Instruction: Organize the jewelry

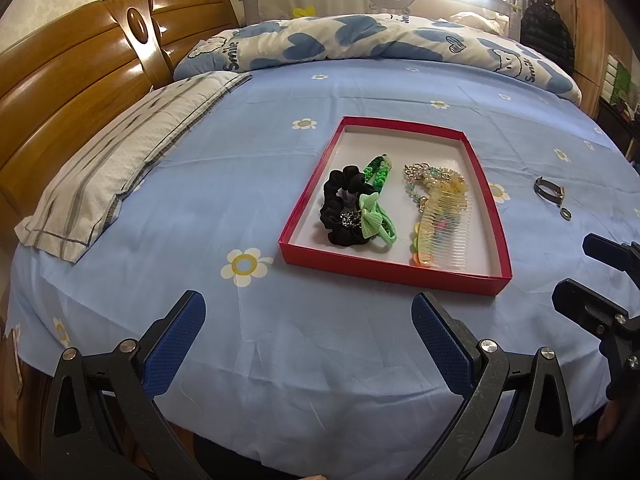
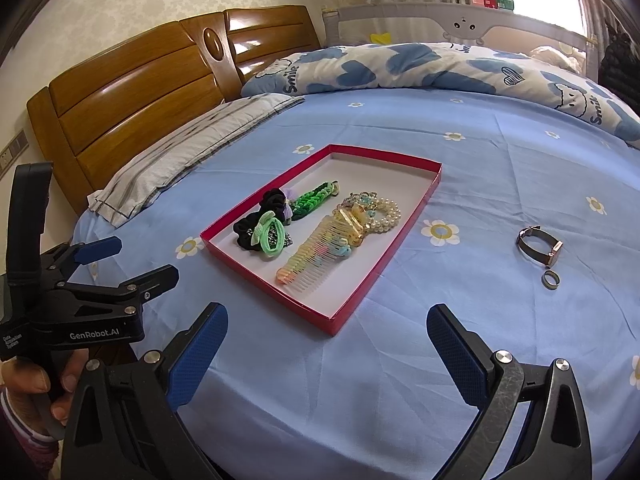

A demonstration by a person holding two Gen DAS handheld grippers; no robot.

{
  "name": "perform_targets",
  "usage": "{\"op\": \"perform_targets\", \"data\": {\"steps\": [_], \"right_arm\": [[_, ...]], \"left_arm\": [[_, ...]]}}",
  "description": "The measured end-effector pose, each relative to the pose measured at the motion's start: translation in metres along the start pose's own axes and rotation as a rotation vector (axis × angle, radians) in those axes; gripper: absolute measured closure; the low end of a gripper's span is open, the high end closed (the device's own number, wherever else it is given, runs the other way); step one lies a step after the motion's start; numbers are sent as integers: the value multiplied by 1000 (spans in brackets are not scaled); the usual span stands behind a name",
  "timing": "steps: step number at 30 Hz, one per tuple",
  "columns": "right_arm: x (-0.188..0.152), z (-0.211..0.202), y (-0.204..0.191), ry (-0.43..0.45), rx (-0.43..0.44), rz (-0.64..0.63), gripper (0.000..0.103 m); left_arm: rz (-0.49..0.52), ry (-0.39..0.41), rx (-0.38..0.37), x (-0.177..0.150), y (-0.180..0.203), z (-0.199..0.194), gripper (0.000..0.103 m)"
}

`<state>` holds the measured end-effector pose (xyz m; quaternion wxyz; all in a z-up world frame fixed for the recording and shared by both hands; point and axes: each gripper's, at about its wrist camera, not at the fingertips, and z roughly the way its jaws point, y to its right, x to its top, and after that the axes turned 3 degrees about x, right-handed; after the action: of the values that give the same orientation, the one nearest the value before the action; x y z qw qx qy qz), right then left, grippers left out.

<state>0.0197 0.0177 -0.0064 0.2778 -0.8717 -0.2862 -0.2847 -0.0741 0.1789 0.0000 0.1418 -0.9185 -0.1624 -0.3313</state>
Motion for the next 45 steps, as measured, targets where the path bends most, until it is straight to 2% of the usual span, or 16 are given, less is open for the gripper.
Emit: {"op": "perform_targets", "data": {"steps": [45], "right_arm": [[5,0,-4,3,6,-3,2]], "left_arm": [[0,-3,16,1,0,3,0]]}}
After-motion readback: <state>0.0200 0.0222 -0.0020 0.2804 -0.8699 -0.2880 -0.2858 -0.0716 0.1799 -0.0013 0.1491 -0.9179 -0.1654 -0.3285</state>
